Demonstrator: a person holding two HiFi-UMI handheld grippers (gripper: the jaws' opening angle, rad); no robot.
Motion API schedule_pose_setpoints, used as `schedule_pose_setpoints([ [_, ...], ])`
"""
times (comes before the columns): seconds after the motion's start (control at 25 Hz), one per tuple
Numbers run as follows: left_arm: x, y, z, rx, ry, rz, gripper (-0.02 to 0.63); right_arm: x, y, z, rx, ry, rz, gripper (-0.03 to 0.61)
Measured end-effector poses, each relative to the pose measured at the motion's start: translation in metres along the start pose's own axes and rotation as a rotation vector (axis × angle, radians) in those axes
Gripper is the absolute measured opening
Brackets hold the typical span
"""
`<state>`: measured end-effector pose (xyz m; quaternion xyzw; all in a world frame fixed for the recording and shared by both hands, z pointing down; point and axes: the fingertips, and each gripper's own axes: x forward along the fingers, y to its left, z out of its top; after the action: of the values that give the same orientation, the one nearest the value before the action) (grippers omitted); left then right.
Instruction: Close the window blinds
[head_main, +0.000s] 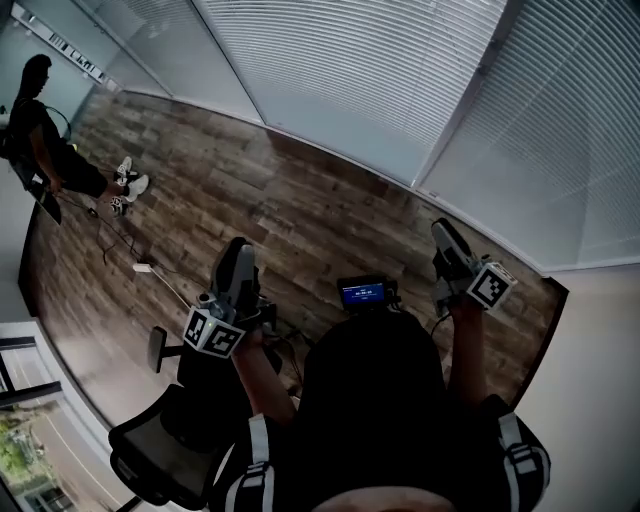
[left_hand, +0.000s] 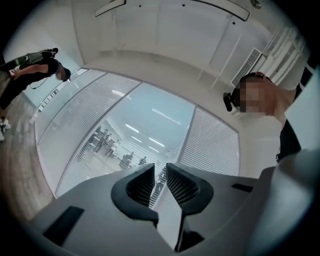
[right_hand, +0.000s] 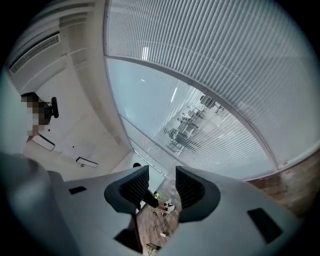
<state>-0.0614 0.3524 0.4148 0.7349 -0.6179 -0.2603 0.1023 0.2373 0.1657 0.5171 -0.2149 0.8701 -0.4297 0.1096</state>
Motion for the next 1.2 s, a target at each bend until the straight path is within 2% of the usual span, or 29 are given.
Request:
schedule_pose_setpoints([
  [0.16, 0.038, 0.016, 0.002, 0.032, 0.013, 0.007, 0.081, 0.046, -0.022, 0.024, -0.006, 0.021, 0.023, 0.172],
  [0.44, 0.077, 0.078, 0.005, 0.023, 0.064, 0.044, 0.081, 0.088, -0.050, 0.038, 0.021, 0.007, -0.032, 0.172],
  [0.64, 0.132, 0.129, -0.001, -0.021, 0.107, -0.046, 0.081, 0.126, -0.076, 0.046, -0.007, -0.020, -0.113, 0.172],
  [0.72, 0.152, 0.157, -0.006, -0.048, 0.126, -0.089, 0.080, 0.147, -0.082, 0.049, -0.008, -0.067, -0.139, 0.172],
  [0.84, 0.184, 0.198, 0.007, -0.055, 0.142, -0.160, 0.080, 0.189, -0.070, 0.055, -0.011, -0.158, -0.147, 0.172],
  [1.0, 0.226, 0.239, 0.044, -0.071, 0.154, -0.231, 0.081, 0.241, -0.048, 0.068, -0.061, -0.190, -0.189, 0.172],
  [1.2, 0.262, 0.277, 0.049, -0.103, 0.194, -0.309, 0.081, 0.256, -0.040, 0.076, -0.099, -0.281, -0.283, 0.172],
])
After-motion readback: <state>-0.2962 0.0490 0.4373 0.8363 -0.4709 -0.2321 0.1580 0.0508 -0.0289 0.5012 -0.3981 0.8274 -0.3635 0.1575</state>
